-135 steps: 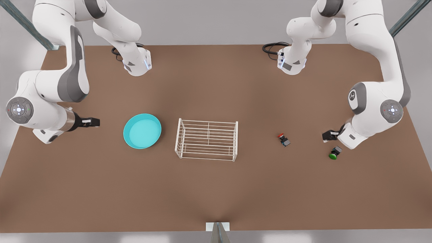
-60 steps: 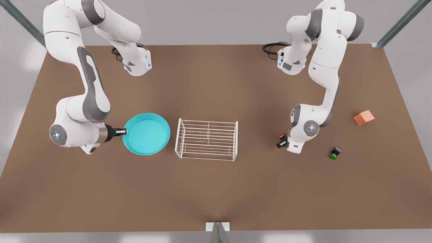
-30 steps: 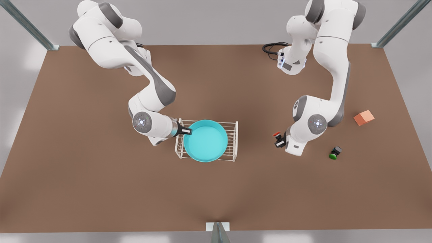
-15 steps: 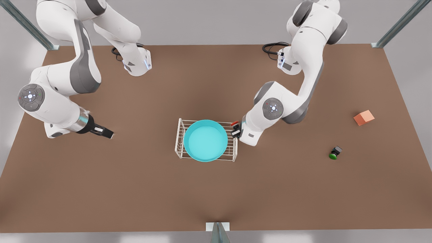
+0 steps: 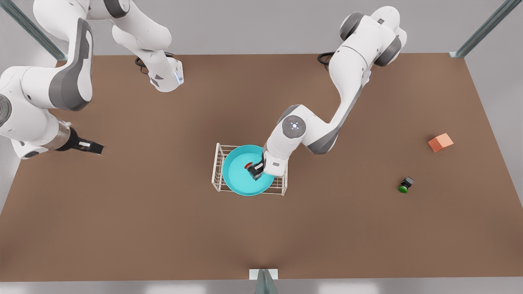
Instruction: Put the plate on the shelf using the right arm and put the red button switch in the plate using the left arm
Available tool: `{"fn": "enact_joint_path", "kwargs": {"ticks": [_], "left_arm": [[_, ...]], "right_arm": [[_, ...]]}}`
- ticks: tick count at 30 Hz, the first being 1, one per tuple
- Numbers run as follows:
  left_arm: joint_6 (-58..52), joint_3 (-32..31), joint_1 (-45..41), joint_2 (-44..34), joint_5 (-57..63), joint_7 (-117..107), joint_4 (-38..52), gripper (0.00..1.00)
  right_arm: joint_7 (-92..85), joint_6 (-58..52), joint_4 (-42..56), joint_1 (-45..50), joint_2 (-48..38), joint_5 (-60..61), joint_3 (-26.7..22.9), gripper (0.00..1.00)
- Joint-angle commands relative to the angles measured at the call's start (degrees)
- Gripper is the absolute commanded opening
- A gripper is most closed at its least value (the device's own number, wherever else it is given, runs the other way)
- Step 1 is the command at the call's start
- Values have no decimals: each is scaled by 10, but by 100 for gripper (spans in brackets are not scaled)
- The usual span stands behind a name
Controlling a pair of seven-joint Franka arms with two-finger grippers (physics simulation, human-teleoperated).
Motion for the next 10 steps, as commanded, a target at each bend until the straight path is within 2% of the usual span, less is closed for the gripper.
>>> {"fn": "enact_joint_path", "kwargs": {"ticks": [1,2,4,5,10], "left_arm": [[-192,7,52,-39,43,102,-3,100],[-252,9,127,-68,43,288,-4,100],[-258,18,216,-75,52,485,-2,100],[-259,20,252,-76,51,512,2,100],[-285,31,257,-76,72,516,1,100]], "right_arm": [[-130,-20,15,2,-1,7,-4,100],[-130,-24,34,2,0,11,-1,100],[-125,-25,31,3,3,10,4,100],[-125,-25,31,3,3,18,4,100],[-132,-13,34,2,28,24,-16,100]]}}
